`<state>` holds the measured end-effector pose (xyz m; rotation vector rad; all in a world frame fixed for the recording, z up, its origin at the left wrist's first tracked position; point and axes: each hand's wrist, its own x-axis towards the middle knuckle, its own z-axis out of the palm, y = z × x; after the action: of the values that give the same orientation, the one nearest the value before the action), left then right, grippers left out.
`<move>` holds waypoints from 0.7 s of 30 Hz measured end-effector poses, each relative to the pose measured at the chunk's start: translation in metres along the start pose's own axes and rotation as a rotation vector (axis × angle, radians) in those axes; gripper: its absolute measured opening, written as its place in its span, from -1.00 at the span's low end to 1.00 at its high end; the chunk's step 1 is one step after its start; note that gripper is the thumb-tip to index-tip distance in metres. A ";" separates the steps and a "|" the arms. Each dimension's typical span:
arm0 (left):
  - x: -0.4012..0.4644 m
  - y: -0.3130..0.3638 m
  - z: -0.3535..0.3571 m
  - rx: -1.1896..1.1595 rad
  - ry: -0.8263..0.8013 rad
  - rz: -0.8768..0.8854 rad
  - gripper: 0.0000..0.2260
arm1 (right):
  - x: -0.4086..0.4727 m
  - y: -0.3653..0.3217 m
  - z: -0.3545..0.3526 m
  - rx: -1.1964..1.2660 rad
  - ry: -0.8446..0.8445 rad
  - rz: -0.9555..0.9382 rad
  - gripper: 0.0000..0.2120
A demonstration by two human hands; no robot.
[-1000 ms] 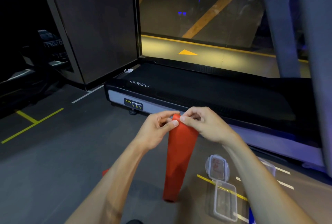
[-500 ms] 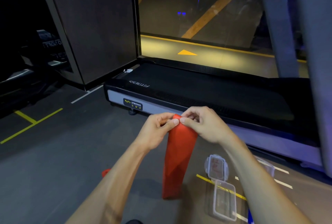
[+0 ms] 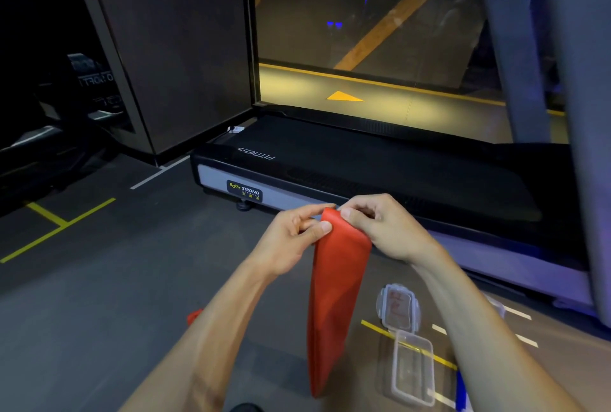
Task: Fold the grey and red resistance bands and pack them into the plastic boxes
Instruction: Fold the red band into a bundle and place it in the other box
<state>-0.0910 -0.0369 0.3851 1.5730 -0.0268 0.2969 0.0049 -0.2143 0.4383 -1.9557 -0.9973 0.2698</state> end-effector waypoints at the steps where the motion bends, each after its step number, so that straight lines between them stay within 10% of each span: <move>1: 0.000 0.001 0.000 0.008 0.003 0.004 -0.72 | -0.001 0.000 0.000 0.000 -0.009 0.002 -0.76; 6: -0.002 0.000 0.001 0.053 0.034 0.021 -0.88 | -0.002 0.001 -0.001 0.055 -0.095 0.052 -0.57; 21: -0.003 -0.003 -0.001 0.057 0.076 -0.011 -0.82 | -0.004 0.002 0.002 0.131 -0.008 0.041 -0.89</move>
<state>-0.0932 -0.0358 0.3819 1.6164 0.0497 0.3519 0.0018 -0.2166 0.4345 -1.8591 -0.9226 0.3578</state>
